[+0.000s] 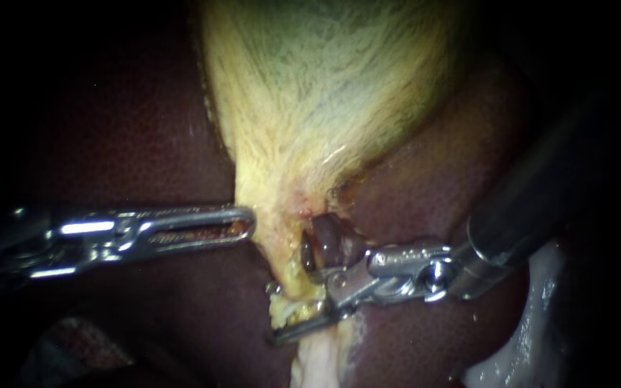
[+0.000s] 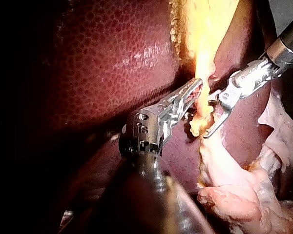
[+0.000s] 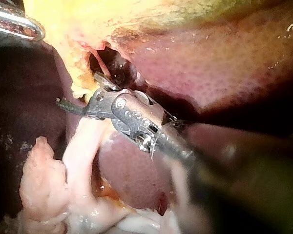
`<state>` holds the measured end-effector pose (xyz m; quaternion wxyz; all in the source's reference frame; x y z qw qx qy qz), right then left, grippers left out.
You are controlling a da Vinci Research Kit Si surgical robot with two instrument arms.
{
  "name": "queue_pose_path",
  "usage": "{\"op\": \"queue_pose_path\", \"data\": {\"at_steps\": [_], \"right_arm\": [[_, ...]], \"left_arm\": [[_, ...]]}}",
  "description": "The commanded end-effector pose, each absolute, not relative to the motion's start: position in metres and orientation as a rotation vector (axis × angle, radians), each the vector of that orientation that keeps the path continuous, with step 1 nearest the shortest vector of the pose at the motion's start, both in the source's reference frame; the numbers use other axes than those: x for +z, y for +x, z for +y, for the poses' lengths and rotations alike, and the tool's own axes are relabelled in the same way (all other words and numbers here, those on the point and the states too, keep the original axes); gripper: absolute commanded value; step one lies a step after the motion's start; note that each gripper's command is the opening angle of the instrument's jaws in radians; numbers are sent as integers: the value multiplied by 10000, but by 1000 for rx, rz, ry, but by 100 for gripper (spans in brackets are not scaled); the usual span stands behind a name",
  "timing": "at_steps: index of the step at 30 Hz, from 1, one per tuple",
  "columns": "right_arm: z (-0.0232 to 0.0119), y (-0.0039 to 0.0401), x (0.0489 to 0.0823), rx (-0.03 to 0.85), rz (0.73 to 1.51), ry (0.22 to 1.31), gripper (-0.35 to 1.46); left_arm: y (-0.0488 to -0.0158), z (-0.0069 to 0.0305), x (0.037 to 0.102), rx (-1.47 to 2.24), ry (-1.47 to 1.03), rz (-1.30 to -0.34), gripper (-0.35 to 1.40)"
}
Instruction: Going back second clip left tube
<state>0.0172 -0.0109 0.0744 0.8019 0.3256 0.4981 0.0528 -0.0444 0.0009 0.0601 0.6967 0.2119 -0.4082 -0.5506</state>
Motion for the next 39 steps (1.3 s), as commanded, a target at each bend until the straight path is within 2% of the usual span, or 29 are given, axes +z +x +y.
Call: {"op": "queue_pose_path", "data": {"at_steps": [1, 5, 17, 21, 27, 34, 39], "right_arm": [[-109, 170, 743, 110, 1069, 695, 53], [-109, 165, 742, 69, 1081, 666, 54], [-98, 130, 728, 76, 1089, 592, 58], [-88, 109, 717, 91, 1088, 536, 60], [-67, 75, 694, 82, 1091, 515, 60], [-50, 41, 663, 39, 1105, 510, 60], [-42, 33, 647, 11, 1113, 500, 60]], "left_arm": [[-444, 9, 601, -1228, 472, -910, -35], [-444, 9, 600, -1228, 472, -910, -35], [-442, 8, 600, -1228, 473, -910, -35], [-442, 8, 600, -1228, 473, -910, -35], [-441, 9, 601, -1227, 473, -910, -35], [-441, 10, 604, -1226, 474, -910, -35], [-441, 11, 606, -1226, 474, -910, -35]]}}
